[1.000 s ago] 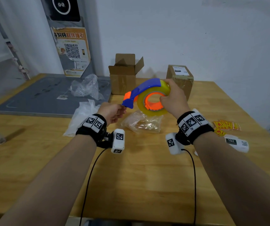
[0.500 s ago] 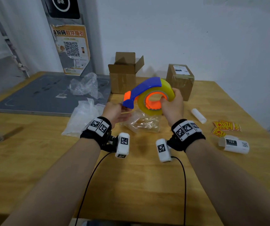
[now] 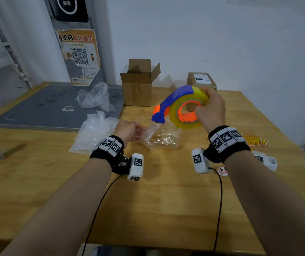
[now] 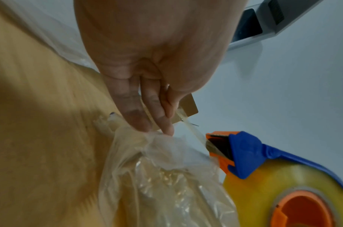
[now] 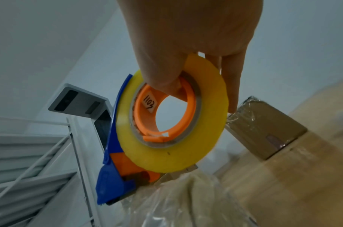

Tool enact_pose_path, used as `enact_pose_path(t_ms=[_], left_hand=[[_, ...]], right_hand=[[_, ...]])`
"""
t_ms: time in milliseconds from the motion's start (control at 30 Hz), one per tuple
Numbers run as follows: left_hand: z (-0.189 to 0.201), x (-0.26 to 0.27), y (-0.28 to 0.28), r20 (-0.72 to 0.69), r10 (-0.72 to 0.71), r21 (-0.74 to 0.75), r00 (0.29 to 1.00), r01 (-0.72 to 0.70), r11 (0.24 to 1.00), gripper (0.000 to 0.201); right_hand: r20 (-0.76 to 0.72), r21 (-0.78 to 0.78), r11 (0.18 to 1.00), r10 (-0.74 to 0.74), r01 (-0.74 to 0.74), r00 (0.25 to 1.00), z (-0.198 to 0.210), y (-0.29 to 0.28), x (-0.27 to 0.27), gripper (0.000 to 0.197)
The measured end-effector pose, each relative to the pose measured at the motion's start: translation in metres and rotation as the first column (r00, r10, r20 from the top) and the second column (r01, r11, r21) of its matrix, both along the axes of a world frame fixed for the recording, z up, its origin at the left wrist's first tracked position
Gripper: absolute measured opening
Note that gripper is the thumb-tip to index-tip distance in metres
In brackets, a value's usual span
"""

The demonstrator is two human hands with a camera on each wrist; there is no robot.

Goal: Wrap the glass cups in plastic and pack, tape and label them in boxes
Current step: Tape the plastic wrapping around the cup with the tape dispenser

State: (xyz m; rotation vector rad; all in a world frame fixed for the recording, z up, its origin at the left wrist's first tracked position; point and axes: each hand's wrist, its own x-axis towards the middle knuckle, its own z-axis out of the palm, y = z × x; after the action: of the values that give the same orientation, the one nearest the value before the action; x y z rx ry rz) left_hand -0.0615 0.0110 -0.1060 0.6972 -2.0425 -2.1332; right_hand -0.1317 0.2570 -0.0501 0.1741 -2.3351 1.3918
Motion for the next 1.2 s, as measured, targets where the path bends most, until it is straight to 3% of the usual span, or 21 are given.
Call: enact_pose_path(t_ms=[100, 167, 300, 433, 533, 633, 667, 733, 800, 867, 967, 1067, 1200], left_hand=[[-0.009, -0.005, 0.001, 0.023, -0.009, -0.089, 1.0, 0.011, 0.996, 0.031], [-0.014, -0.008, 0.0, 0.06, -0.013, -0.227, 0.998, 0.026, 0.974, 0.03], [-0.015, -0.004, 0.006, 0.143, 0.022, -0.497, 0.989, 0.053, 0.866, 0.032], [-0.008, -0.004, 0.017, 0.233, 0.052, -0.636, 0.971, 0.112, 0.763, 0.041], [-0.004, -0.003, 0.022, 0.283, 0.059, -0.679, 0.957, 0.157, 0.717, 0.048], [-0.012, 0.0, 0.016, 0.301, 0.05, -0.654, 0.952, 0.168, 0.738, 0.086], [-0.015, 0.0, 0.014, 0.234, 0.04, -0.661, 0.971, 0.129, 0.739, 0.084], [-0.019, 0.0, 0.012, -0.001, 0.001, -0.673, 1.0, -0.001, 0.74, 0.061], [-0.017, -0.002, 0.015, -0.128, -0.126, -0.628, 0.984, 0.018, 0.778, 0.044], [-0.009, -0.002, 0.018, -0.072, -0.312, -0.58, 0.947, 0.215, 0.786, 0.05], [-0.001, -0.006, 0.021, 0.116, -0.459, -0.635, 0.881, 0.421, 0.648, 0.08], [0.0, -0.018, 0.027, 0.201, -0.443, -0.726, 0.873, 0.437, 0.531, 0.09], [-0.002, -0.033, 0.032, 0.234, -0.419, -0.74, 0.877, 0.44, 0.508, 0.087]], right_hand=[[-0.033, 0.029, 1.0, 0.013, -0.012, 0.999, -0.002, 0.009, 0.003, 0.064], [-0.05, 0.068, 0.998, 0.014, -0.011, 0.999, -0.006, 0.012, 0.006, 0.063], [-0.072, 0.119, 0.993, 0.007, 0.001, 0.997, -0.016, 0.014, 0.006, 0.062], [-0.078, 0.143, 0.99, 0.003, 0.009, 0.997, -0.017, 0.013, 0.004, 0.061], [-0.094, 0.149, 0.989, -0.006, 0.02, 0.996, -0.016, 0.011, 0.002, 0.06], [-0.095, 0.143, 0.989, -0.029, 0.043, 0.995, -0.018, 0.012, 0.001, 0.058], [-0.096, 0.139, 0.989, -0.033, 0.046, 0.995, -0.018, 0.013, 0.001, 0.057], [-0.086, 0.131, 0.99, -0.036, 0.047, 0.996, -0.019, 0.015, 0.001, 0.057], [-0.072, 0.119, 0.992, -0.031, 0.039, 0.997, -0.02, 0.016, 0.001, 0.058], [-0.049, 0.104, 0.994, -0.029, 0.034, 0.998, -0.021, 0.019, 0.0, 0.061], [-0.022, 0.08, 0.996, -0.031, 0.033, 0.999, -0.022, 0.021, -0.002, 0.06], [-0.023, 0.068, 0.998, -0.013, 0.014, 1.0, -0.021, 0.022, -0.005, 0.056], [-0.021, 0.098, 0.995, 0.017, -0.015, 1.0, -0.017, 0.026, -0.007, 0.052]])
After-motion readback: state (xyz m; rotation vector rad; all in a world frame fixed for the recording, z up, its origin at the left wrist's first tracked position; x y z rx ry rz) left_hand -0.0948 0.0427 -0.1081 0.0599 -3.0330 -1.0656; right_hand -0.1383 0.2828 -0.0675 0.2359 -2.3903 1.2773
